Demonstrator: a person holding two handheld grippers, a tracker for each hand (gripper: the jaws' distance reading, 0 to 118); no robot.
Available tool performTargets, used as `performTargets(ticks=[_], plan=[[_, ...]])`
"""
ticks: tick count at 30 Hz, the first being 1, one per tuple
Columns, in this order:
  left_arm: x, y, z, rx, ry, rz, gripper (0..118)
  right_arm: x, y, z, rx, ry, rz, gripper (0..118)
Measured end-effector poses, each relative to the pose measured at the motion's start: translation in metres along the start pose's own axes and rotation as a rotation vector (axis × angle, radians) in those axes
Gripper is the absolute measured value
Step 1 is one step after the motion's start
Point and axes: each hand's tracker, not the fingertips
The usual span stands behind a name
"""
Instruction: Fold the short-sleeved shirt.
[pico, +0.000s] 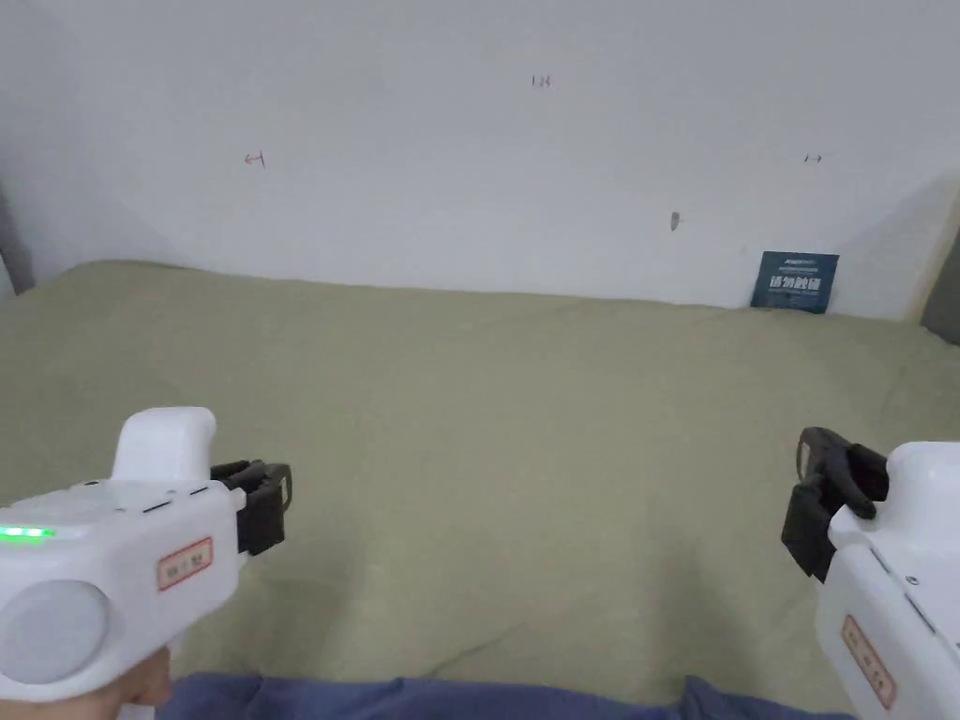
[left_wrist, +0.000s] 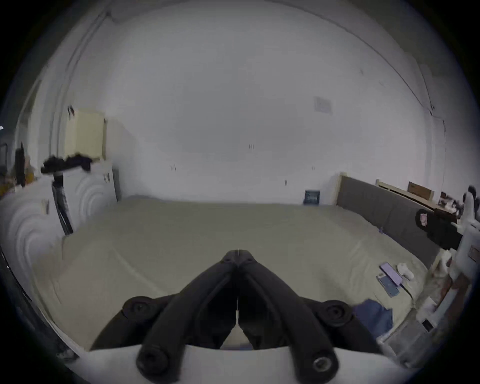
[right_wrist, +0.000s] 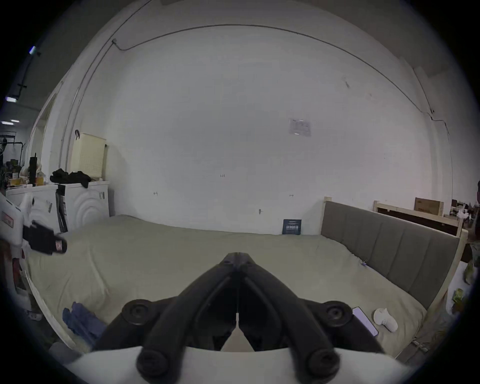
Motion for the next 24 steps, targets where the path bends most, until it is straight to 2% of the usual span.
performTargets(ticks=[4, 6, 8, 10, 11, 12, 13, 14, 15, 20, 24], plan=[[-0.093, -0.031, -0.014, -0.276, -0.077, 0.224, 0, -0.008, -0.009, 0.006, -0.032, -0.004, 0.012, 2], [-0.129, -0.046, -0.022, -0.325, -0.082, 0.311, 0, -0.013, -0.013, 0.006, -0.059, -0.008, 0.01, 2], [-0.155, -0.057, -0.032, -0.409, -0.159, 0.381, 0, -0.016, -0.018, 0.007, -0.075, -0.008, -0.012, 2], [-0.168, -0.069, -0.043, -0.472, -0.199, 0.393, 7, -0.022, -0.022, 0.005, -0.091, -0.013, 0.0, 2], [-0.173, -0.073, -0.05, -0.501, -0.213, 0.391, 16, -0.024, -0.024, 0.004, -0.1, -0.015, 0.004, 2], [-0.179, -0.076, -0.058, -0.537, -0.247, 0.407, 34, -0.025, -0.026, 0.003, -0.111, -0.011, 0.003, 2], [-0.17, -0.081, -0.058, -0.542, -0.228, 0.427, 64, -0.027, -0.028, 0.002, -0.122, -0.008, -0.002, 2], [-0.174, -0.084, -0.064, -0.544, -0.18, 0.433, 105, -0.027, -0.029, -0.001, -0.132, -0.007, -0.004, 2], [-0.178, -0.087, -0.07, -0.55, -0.187, 0.438, 118, -0.028, -0.03, -0.001, -0.139, -0.006, -0.003, 2], [-0.191, -0.104, -0.088, -0.622, -0.393, 0.611, 118, -0.032, -0.034, -0.008, -0.165, -0.005, 0.013, 2], [-0.186, -0.111, -0.094, -0.584, -0.518, 0.631, 118, -0.034, -0.037, -0.011, -0.178, -0.004, 0.026, 2]])
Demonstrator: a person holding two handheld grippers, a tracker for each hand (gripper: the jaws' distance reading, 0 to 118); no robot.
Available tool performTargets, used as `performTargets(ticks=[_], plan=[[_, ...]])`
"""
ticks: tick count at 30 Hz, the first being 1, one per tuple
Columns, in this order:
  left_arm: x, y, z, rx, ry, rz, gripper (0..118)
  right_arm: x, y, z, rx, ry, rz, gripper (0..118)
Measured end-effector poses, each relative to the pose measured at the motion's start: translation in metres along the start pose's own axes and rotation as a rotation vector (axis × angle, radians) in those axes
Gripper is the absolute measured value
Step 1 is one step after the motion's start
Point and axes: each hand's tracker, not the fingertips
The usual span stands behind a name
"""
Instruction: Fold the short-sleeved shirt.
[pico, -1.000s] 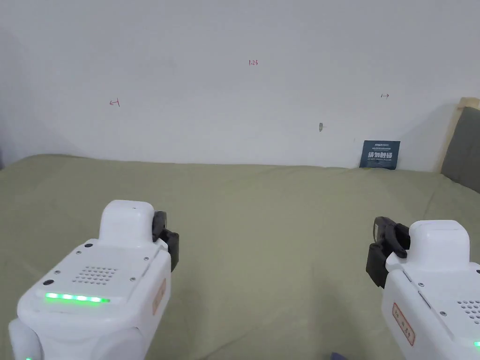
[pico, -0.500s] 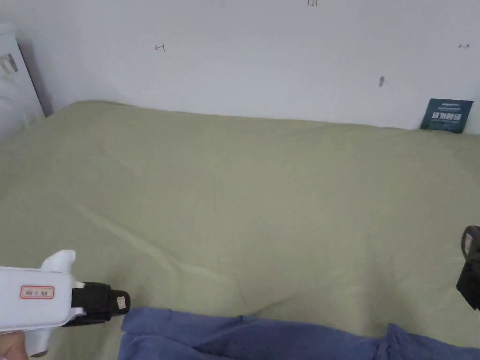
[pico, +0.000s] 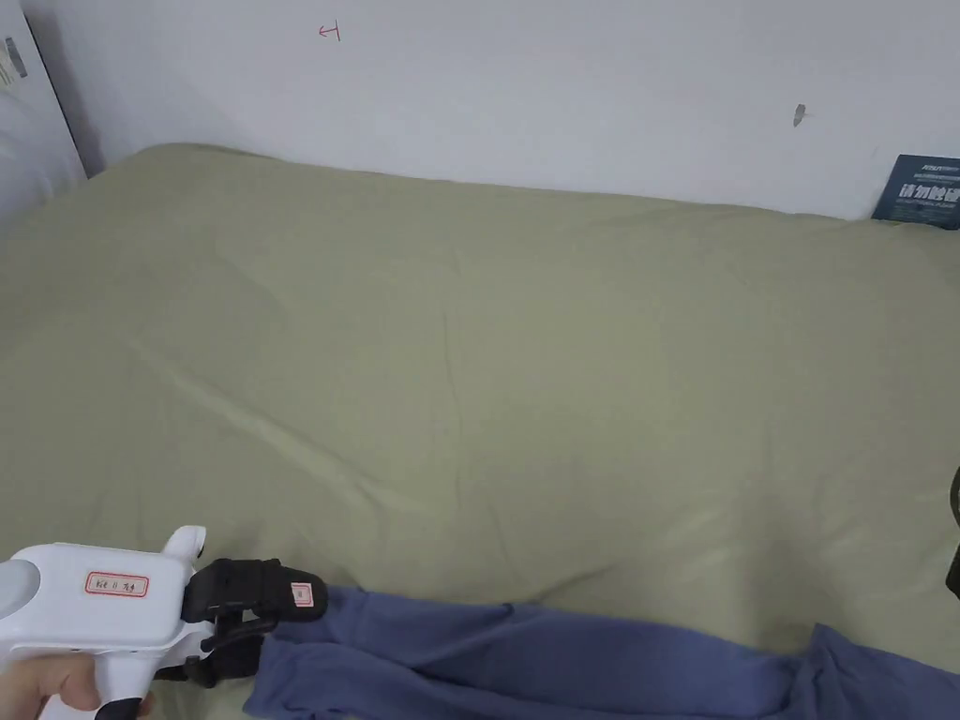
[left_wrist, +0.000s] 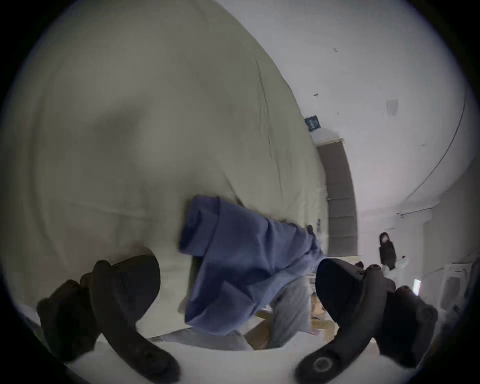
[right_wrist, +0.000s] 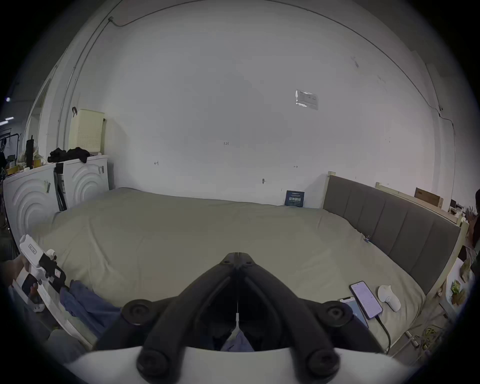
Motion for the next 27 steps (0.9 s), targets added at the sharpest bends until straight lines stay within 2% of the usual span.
performTargets(ticks=[2, 6, 7, 8, 9, 10, 11, 13, 16, 19, 21, 23, 27], plan=[[-0.004, 0.003, -0.004, -0.016, -0.089, 0.089, 118, 0.001, 0.0, -0.001, -0.007, 0.005, 0.001, 2], [-0.002, 0.0, -0.021, -0.04, -0.088, 0.051, 118, 0.001, -0.003, -0.001, -0.014, 0.011, -0.002, 2], [-0.001, -0.001, -0.021, -0.038, -0.109, 0.062, 112, 0.002, -0.003, -0.001, -0.017, 0.013, -0.008, 2], [0.0, -0.002, -0.021, -0.029, -0.106, 0.066, 75, 0.003, -0.003, 0.0, -0.018, 0.015, -0.012, 2], [0.0, -0.001, -0.023, -0.015, -0.036, 0.068, 23, 0.004, -0.003, 0.002, -0.018, 0.016, -0.016, 2], [0.002, -0.004, -0.033, -0.014, 0.086, 0.053, 10, 0.006, -0.002, 0.003, -0.02, 0.016, -0.018, 2], [0.003, -0.007, -0.037, -0.017, 0.155, 0.024, 10, 0.007, -0.002, 0.006, -0.015, 0.016, -0.019, 2], [0.005, -0.006, -0.031, -0.004, 0.08, 0.027, 10, 0.011, 0.002, 0.012, -0.003, 0.021, -0.022, 2], [0.017, -0.004, -0.012, 0.075, 0.13, 0.015, 10, 0.018, 0.006, 0.016, 0.015, 0.016, -0.025, 2], [0.025, -0.002, 0.014, 0.093, 0.11, 0.011, 10, 0.026, 0.01, 0.018, 0.027, 0.016, -0.045, 2], [0.034, -0.001, 0.032, 0.137, 0.192, -0.018, 10, 0.031, 0.013, 0.019, 0.037, 0.017, -0.052, 2], [0.033, -0.001, 0.058, 0.185, 0.208, 0.022, 10, 0.035, 0.016, 0.019, 0.045, 0.019, -0.056, 2], [0.044, -0.006, 0.092, 0.257, 0.311, 0.011, 10, 0.039, 0.021, 0.022, 0.061, 0.028, -0.053, 2]])
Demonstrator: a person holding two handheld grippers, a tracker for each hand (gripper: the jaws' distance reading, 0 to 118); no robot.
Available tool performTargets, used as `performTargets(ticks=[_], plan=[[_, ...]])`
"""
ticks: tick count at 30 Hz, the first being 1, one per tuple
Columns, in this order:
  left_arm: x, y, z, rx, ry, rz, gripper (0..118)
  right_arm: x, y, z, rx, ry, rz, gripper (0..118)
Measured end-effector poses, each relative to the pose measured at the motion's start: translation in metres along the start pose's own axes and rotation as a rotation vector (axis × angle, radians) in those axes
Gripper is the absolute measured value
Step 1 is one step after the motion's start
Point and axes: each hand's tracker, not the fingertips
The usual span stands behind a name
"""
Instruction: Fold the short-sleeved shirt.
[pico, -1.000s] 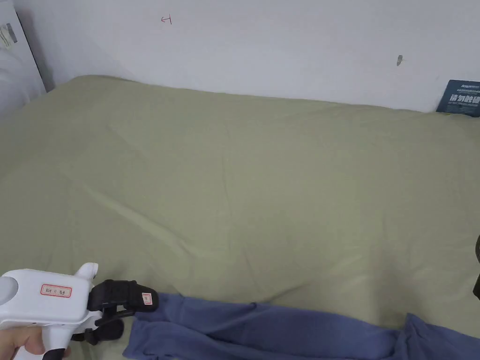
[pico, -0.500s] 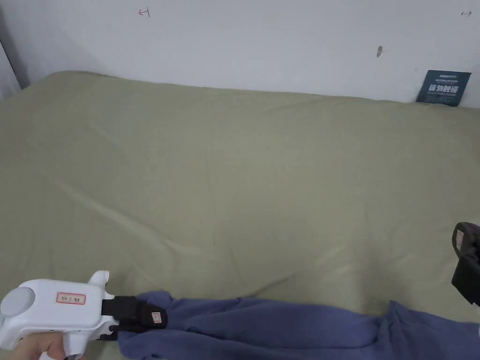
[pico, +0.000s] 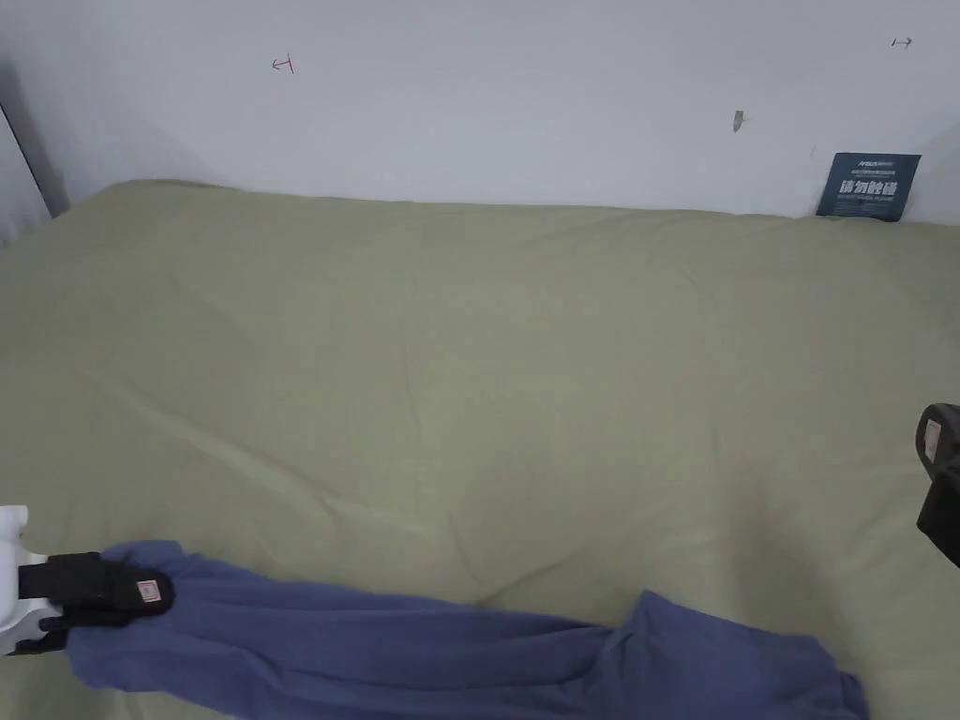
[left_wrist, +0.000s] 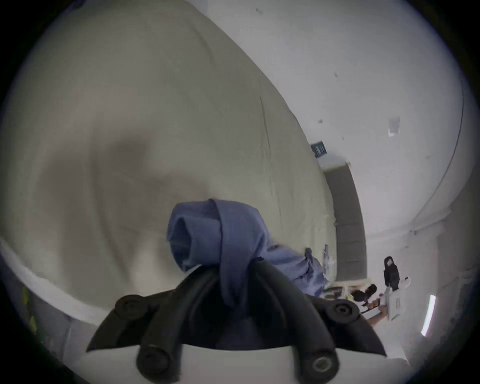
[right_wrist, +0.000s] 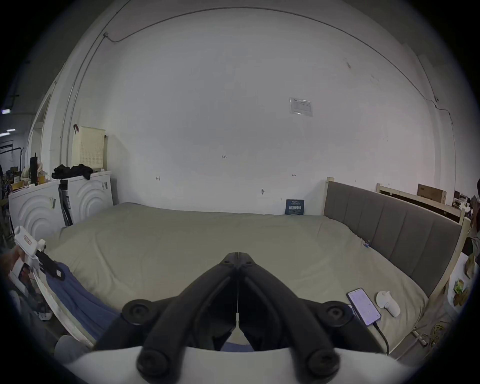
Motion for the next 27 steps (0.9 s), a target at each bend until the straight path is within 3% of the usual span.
performTargets(ticks=[3, 7, 10, 16, 21, 22, 24, 25, 27], plan=[[0.026, -0.009, 0.004, -0.013, 0.029, -0.031, 10, 0.001, 0.002, 0.002, 0.009, 0.004, 0.001, 2], [0.095, -0.034, -0.002, -0.02, 0.116, -0.19, 10, 0.005, 0.001, 0.007, 0.015, 0.004, -0.012, 2], [0.148, -0.052, -0.019, -0.033, 0.244, -0.275, 10, 0.007, -0.003, 0.012, 0.013, 0.003, -0.007, 2], [0.214, -0.093, -0.09, -0.113, 0.349, -0.436, 10, 0.021, -0.008, 0.022, -0.002, -0.001, -0.05, 2], [0.236, -0.127, -0.165, -0.193, 0.326, -0.464, 10, 0.033, -0.013, 0.028, -0.025, -0.006, -0.039, 2], [0.243, -0.141, -0.18, -0.213, 0.348, -0.543, 16, 0.036, -0.013, 0.029, -0.032, -0.01, -0.036, 2], [0.246, -0.155, -0.204, -0.221, 0.33, -0.614, 97, 0.041, -0.015, 0.03, -0.041, -0.018, -0.038, 2], [0.244, -0.158, -0.215, -0.237, 0.289, -0.618, 118, 0.043, -0.015, 0.031, -0.048, -0.026, -0.04, 2], [0.249, -0.162, -0.217, -0.239, 0.232, -0.584, 112, 0.047, -0.015, 0.033, -0.055, -0.041, -0.041, 2]])
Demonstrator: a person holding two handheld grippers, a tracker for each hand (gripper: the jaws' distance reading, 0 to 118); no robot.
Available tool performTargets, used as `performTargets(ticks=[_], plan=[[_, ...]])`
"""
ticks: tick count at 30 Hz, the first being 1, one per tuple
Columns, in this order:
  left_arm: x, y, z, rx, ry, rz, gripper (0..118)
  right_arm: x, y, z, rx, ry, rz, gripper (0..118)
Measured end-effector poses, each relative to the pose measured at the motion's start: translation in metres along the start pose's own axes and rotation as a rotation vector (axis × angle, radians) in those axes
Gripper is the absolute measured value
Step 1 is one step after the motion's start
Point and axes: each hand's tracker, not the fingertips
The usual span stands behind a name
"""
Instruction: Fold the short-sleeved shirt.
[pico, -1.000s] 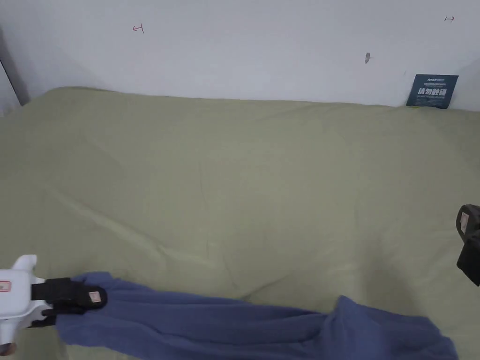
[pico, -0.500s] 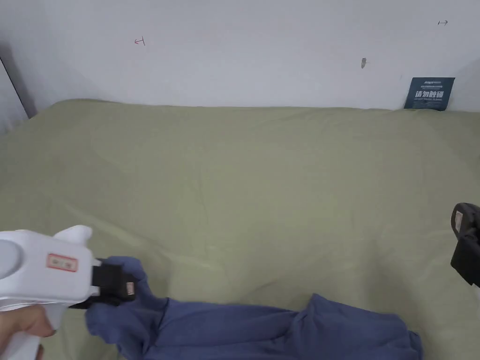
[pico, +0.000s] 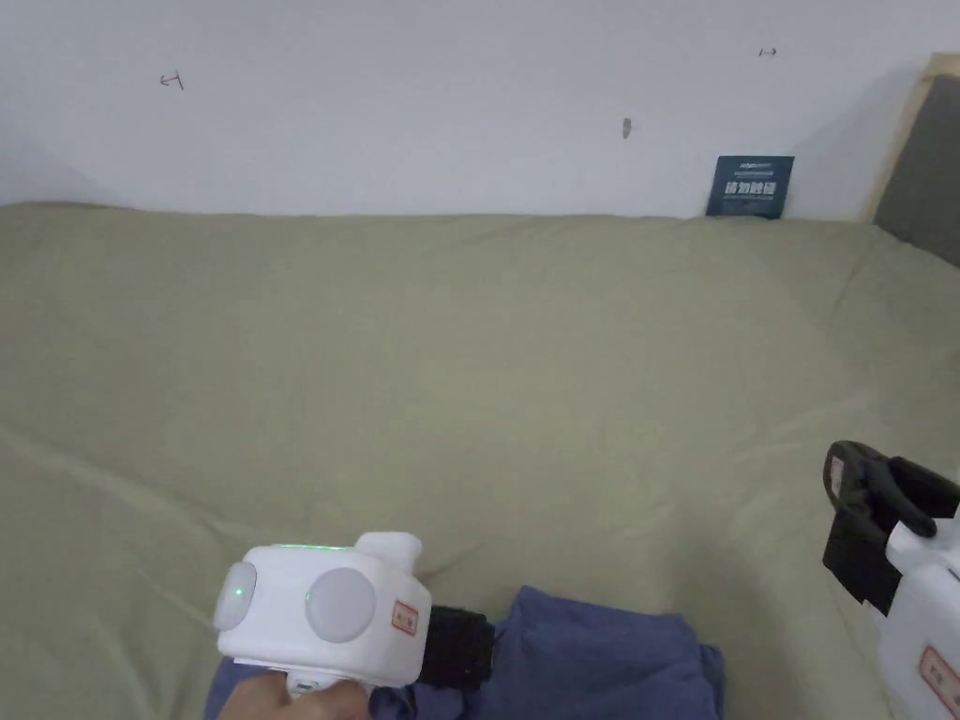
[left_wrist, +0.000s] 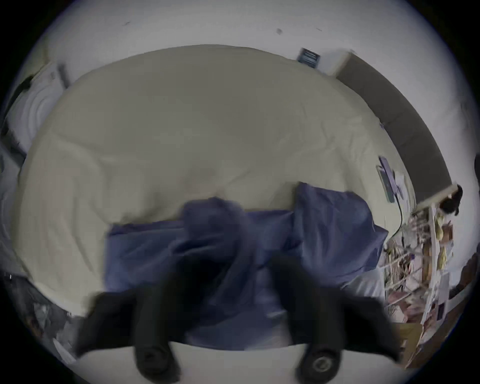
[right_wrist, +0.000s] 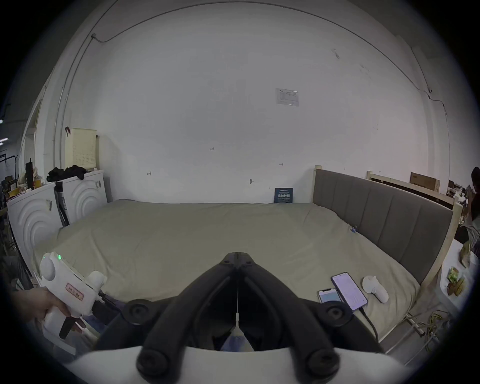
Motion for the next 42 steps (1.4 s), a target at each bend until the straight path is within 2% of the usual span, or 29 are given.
performTargets(ticks=[6, 7, 8, 9, 10, 11, 15, 18, 21, 23, 27, 30, 34, 38, 39, 40, 41, 42], plan=[[-0.029, 0.002, 0.052, -0.007, -0.041, 0.083, 110, 0.004, -0.003, -0.001, -0.006, -0.011, -0.021, 2], [-0.046, 0.0, 0.064, 0.042, -0.077, 0.119, 103, 0.004, -0.004, -0.002, -0.007, -0.008, -0.027, 2], [-0.057, -0.002, 0.073, 0.077, -0.103, 0.148, 81, 0.003, -0.005, -0.004, -0.01, -0.007, -0.03, 2], [-0.071, -0.006, 0.08, 0.109, -0.119, 0.196, 53, 0.001, -0.007, -0.005, -0.013, -0.003, -0.034, 2], [-0.086, -0.009, 0.082, 0.139, -0.136, 0.227, 16, -0.001, -0.008, -0.007, -0.017, 0.001, -0.039, 2], [-0.097, -0.01, 0.078, 0.14, -0.137, 0.247, 0, -0.002, -0.009, -0.008, -0.024, 0.007, -0.043, 2], [-0.107, -0.008, 0.04, 0.073, -0.206, 0.288, 0, -0.013, -0.012, -0.012, -0.041, 0.031, -0.037, 2], [-0.082, -0.014, -0.002, -0.031, -0.354, 0.336, 0, -0.017, -0.014, -0.01, -0.048, 0.042, -0.029, 2], [-0.051, -0.027, -0.039, -0.092, -0.427, 0.291, 0, -0.016, -0.015, -0.011, -0.063, 0.037, -0.02, 2], [-0.044, -0.033, -0.055, -0.081, -0.403, 0.25, 0, -0.015, -0.016, -0.011, -0.073, 0.037, -0.026, 2], [-0.061, -0.022, -0.02, -0.058, -0.405, 0.245, 0, -0.02, -0.017, -0.013, -0.081, 0.041, -0.012, 2], [-0.082, -0.023, 0.039, 0.054, -0.344, 0.131, 0, -0.025, -0.016, -0.02, -0.081, 0.053, -0.011, 2], [-0.139, -0.036, 0.102, 0.157, -0.266, 0.193, 0, -0.038, -0.017, -0.027, -0.08, 0.074, -0.008, 2], [-0.19, -0.045, 0.109, 0.153, -0.194, 0.254, 0, -0.05, -0.02, -0.031, -0.092, 0.093, 0.001, 2], [-0.195, -0.046, 0.106, 0.135, -0.223, 0.258, 5, -0.053, -0.021, -0.032, -0.099, 0.096, 0.001, 2], [-0.202, -0.048, 0.102, 0.119, -0.254, 0.27, 22, -0.056, -0.022, -0.032, -0.103, 0.098, 0.005, 2], [-0.206, -0.05, 0.095, 0.114, -0.275, 0.278, 68, -0.059, -0.023, -0.032, -0.109, 0.098, 0.012, 2], [-0.207, -0.05, 0.085, 0.105, -0.334, 0.273, 102, -0.061, -0.023, -0.032, -0.115, 0.101, 0.02, 2]])
